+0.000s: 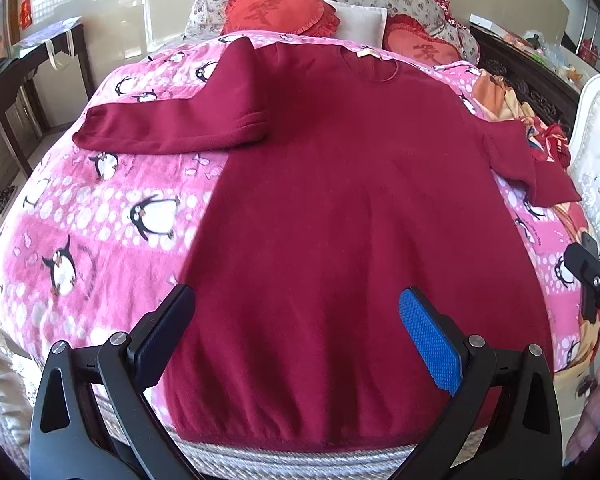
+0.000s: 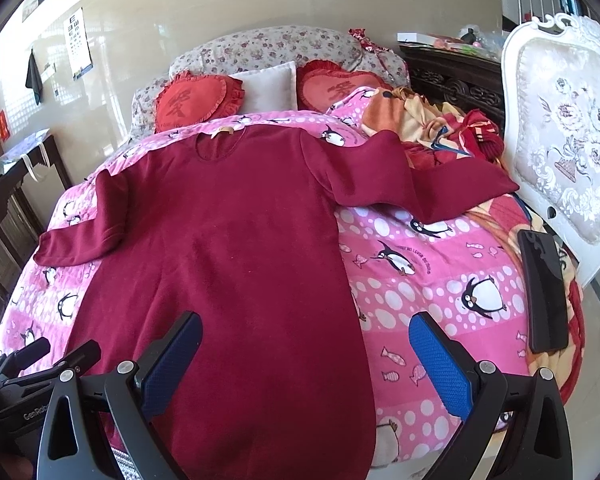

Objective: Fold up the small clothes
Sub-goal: 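Move the left gripper to the sleeve cuff nearest it and grasp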

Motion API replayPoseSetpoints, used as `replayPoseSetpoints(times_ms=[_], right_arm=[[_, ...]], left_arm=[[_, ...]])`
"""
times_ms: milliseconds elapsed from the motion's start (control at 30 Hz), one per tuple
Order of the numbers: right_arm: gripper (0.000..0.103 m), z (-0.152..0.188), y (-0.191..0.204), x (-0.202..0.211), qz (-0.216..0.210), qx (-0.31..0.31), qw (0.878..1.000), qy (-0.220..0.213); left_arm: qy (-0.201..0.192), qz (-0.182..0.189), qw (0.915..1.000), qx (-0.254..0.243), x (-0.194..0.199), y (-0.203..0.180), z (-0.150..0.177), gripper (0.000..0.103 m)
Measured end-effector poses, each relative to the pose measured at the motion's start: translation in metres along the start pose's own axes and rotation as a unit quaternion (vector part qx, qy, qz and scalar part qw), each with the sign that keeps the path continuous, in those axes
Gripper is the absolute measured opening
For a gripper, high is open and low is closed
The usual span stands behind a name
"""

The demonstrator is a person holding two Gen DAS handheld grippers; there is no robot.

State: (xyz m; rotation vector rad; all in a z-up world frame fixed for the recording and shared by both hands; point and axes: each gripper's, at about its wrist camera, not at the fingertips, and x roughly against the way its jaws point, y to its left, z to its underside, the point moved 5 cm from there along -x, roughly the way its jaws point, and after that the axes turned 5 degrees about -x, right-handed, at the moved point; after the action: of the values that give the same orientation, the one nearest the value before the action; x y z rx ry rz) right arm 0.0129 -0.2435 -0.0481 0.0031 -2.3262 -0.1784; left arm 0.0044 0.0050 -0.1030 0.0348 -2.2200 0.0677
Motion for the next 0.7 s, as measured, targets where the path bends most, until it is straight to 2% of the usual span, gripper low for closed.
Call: replayPoseSetpoints(times_ms=[133, 200, 300, 433, 467, 533, 633, 700], right_arm=[[0.102, -0.014, 0.015, -0.026, 0.005, 0.035, 0.999, 0.004], [0.102, -0.022, 0.027, -0.043, 0.0, 0.05, 0.999, 0.007], [0.102, -0.036, 0.049, -0.071, -0.009, 0.076, 0.997, 0.009], [0.102, -0.047, 0.069, -0.115, -0.041, 0.068, 0.996, 0.04], [0.102, -0.049, 0.072, -0.125, -0.034, 0.073, 0.996, 0.041], [0.102, -0.048, 0.076, -0.138, -0.014, 0.092, 0.995, 0.039], [0.102, -0.039, 0.073, -0.154, -0.005, 0.097, 0.994, 0.046], [0.102, -0.028, 0.067, -0.165, -0.006, 0.09, 0.994, 0.065]], left_arm=[[-0.017, -0.007, 0.9998, 0.01, -0.01, 0.032, -0.02, 0.102], [-0.024, -0.029, 0.9992, 0.013, -0.018, 0.059, -0.035, 0.102], [-0.025, -0.056, 0.9979, 0.02, -0.031, 0.094, -0.051, 0.102], [-0.012, -0.064, 0.9965, 0.052, -0.053, 0.145, -0.062, 0.102], [-0.013, -0.064, 0.9962, 0.058, -0.056, 0.154, -0.063, 0.102], [-0.022, -0.047, 0.9955, 0.079, -0.059, 0.171, -0.063, 0.102], [-0.048, 0.028, 0.9924, 0.11, -0.06, 0.188, -0.064, 0.102], [-0.064, 0.071, 0.9873, 0.127, -0.06, 0.203, -0.066, 0.102]])
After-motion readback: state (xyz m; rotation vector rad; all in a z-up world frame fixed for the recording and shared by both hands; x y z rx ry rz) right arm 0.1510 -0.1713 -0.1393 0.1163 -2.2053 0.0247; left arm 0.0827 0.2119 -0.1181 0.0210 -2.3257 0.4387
